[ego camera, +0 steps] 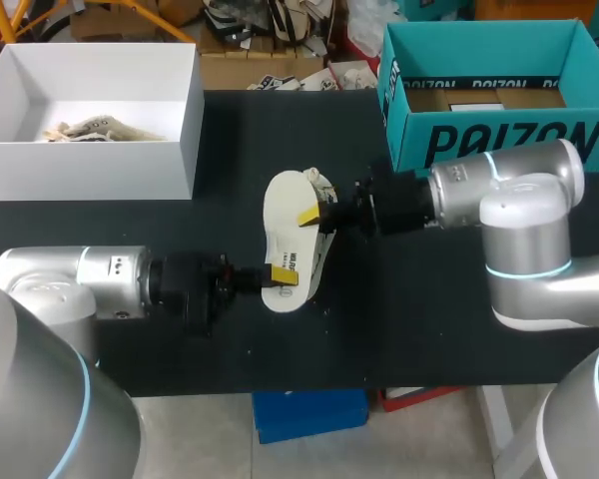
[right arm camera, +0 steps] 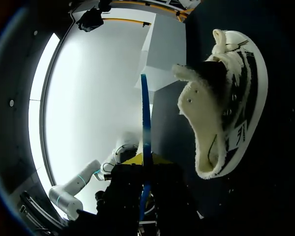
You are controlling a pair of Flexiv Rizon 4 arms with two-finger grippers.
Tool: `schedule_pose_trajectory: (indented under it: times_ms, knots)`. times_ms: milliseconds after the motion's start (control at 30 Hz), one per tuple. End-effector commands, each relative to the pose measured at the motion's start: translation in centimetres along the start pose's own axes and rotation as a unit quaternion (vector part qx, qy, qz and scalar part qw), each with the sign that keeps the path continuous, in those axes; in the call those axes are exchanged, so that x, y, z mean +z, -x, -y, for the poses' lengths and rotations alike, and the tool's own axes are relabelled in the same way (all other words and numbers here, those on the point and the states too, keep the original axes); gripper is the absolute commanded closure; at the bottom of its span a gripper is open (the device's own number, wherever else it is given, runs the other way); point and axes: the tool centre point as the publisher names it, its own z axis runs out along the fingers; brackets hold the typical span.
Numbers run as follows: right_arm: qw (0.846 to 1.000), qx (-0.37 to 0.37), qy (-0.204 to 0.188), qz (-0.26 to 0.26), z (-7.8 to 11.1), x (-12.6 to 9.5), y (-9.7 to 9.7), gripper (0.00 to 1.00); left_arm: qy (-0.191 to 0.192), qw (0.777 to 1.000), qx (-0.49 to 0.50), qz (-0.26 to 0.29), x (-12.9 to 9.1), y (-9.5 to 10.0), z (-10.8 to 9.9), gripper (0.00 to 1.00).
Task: Take the shoe out of the shoebox, open the shoe tongue, remove and reinsert the insole, then place the shoe into the shoebox
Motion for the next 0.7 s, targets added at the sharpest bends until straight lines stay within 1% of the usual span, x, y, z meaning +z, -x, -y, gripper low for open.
schedule_pose_trajectory:
  times_ms: [33,133,233,300,400,500,600,667,700]
  knots:
    - [1.000,0.000,0.000,-0.001,-0.1,0.2,0.1,1.00,0.012,0.999,-0.004,-0.039,0.1,0.3,0.1,0.00]
    - [1.000,0.000,0.000,-0.001,-0.1,0.2,0.1,1.00,0.011,0.996,-0.017,-0.083,-0.5,1.2,0.1,0.00]
    - [1.000,0.000,0.000,-0.001,-0.1,0.2,0.1,1.00,-0.012,0.988,-0.031,-0.152,-1.3,2.4,0.3,0.00]
    - [1.000,0.000,0.000,-0.001,-0.1,0.2,0.1,1.00,-0.034,0.980,-0.040,-0.194,-2.0,3.4,0.7,0.00]
    - [1.000,0.000,0.000,-0.001,-0.1,0.2,0.1,1.00,-0.065,0.959,-0.038,-0.275,-2.9,4.5,1.3,0.00]
    - [1.000,0.000,0.000,-0.001,-0.1,0.2,0.1,1.00,-0.087,0.934,-0.041,-0.344,-3.6,5.3,1.8,0.00]
    - [1.000,0.000,0.000,-0.001,-0.1,0.2,0.1,1.00,-0.107,0.905,-0.031,-0.410,-4.1,5.8,2.2,0.00]
    - [1.000,0.000,0.000,-0.001,-0.1,0.2,0.1,1.00,-0.113,0.879,-0.013,-0.464,-4.3,5.9,2.3,0.00]
    - [1.000,0.000,0.000,-0.001,-0.1,0.2,0.1,1.00,-0.115,0.870,-0.010,-0.480,-4.4,5.9,2.3,0.00]
